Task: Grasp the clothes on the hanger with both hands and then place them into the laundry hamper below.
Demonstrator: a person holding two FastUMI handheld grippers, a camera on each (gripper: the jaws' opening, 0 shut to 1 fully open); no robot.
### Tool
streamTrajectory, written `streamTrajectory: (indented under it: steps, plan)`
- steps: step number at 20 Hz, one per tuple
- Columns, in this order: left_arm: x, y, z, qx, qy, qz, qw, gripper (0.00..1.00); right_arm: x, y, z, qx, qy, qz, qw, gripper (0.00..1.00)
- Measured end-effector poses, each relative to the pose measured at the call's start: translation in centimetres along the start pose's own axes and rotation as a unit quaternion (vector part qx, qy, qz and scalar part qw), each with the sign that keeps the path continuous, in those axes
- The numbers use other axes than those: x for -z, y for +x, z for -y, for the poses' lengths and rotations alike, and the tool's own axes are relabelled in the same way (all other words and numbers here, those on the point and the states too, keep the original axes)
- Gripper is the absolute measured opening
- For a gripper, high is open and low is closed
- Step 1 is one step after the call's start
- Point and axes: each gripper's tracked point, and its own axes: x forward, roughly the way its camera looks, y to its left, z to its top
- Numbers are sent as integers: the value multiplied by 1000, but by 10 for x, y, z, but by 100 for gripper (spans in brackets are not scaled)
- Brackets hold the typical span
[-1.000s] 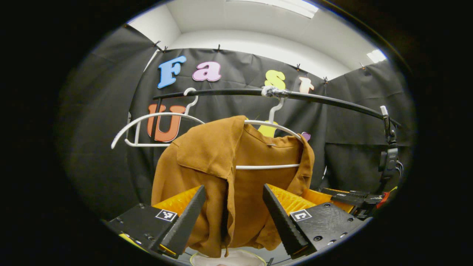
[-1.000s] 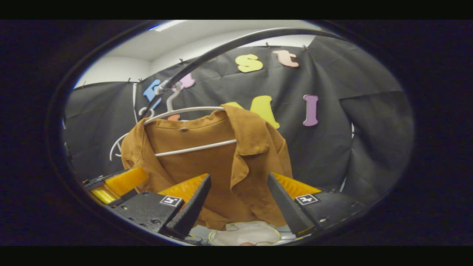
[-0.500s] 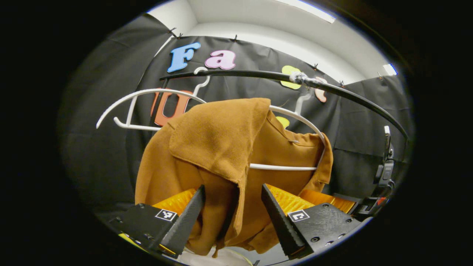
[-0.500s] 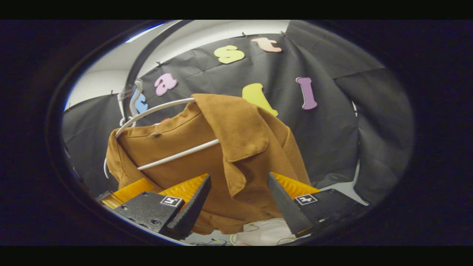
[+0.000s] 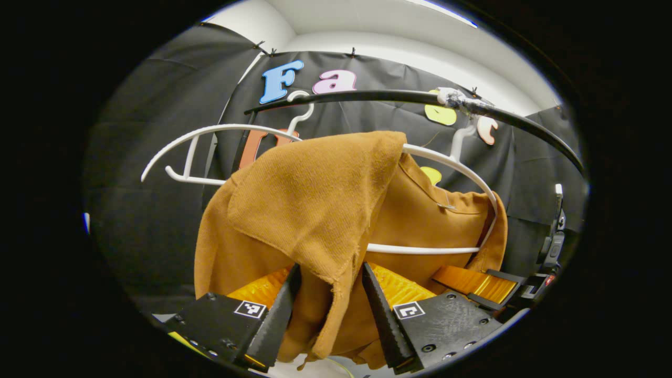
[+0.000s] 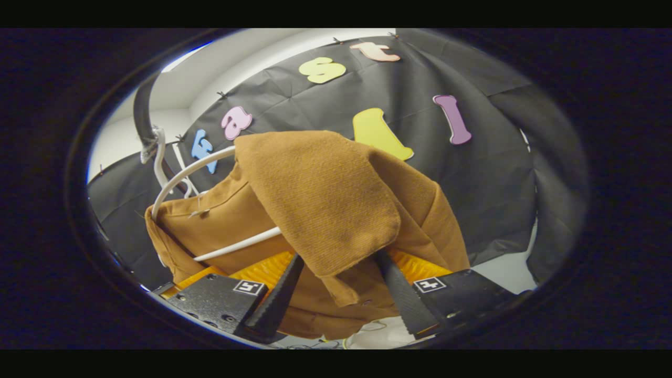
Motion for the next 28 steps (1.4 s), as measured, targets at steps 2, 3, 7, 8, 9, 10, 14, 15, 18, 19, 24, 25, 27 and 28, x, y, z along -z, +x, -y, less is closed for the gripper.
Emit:
streamTrajectory:
  steps: [2,3,7,8,9,10,14,15,18,19,24,25,27,28]
  plan:
    - [2,14,-7,-15,-1,2,1000,61,-2,4,4,-5,3,-2,1000,76]
    - [2,7,-4,-14,0,0,1000,58,-2,5,5,-10,6,-5,1000,70]
    - [5,9,-15,-41,-12,3,999,8,-4,-1,17,-15,15,-10,1000,52]
    - [6,10,-16,-41,-12,4,999,7,-5,-2,22,-11,15,-9,1000,47]
    - [10,7,-17,-40,-16,2,999,7,-7,-4,27,-7,14,-8,1000,37]
    - [8,1,-16,-34,-21,2,999,6,-8,-8,30,-7,13,-6,1000,29]
    - [1,-3,-17,-14,-14,5,1000,6,-18,-23,43,-8,9,18,1000,16]
    - [1,-6,-17,-8,-12,2,1000,6,-22,-26,47,-4,10,23,1000,13]
    - [-8,-18,-24,-15,-16,12,1000,6,-34,-39,55,5,14,48,999,17]
    - [-11,-23,-27,-20,-10,17,1000,12,-37,-40,57,8,15,53,998,8]
    - [-19,-43,-18,-8,16,29,999,10,-40,-51,51,-6,31,57,998,7]
    - [-23,-47,-16,-6,21,33,999,9,-44,-52,52,-6,31,61,998,6]
    - [-29,-52,-17,-6,31,40,999,3,-53,-60,54,-2,29,79,996,6]
    - [-34,-56,-19,-7,31,44,999,3,-60,-66,51,-4,33,92,995,6]
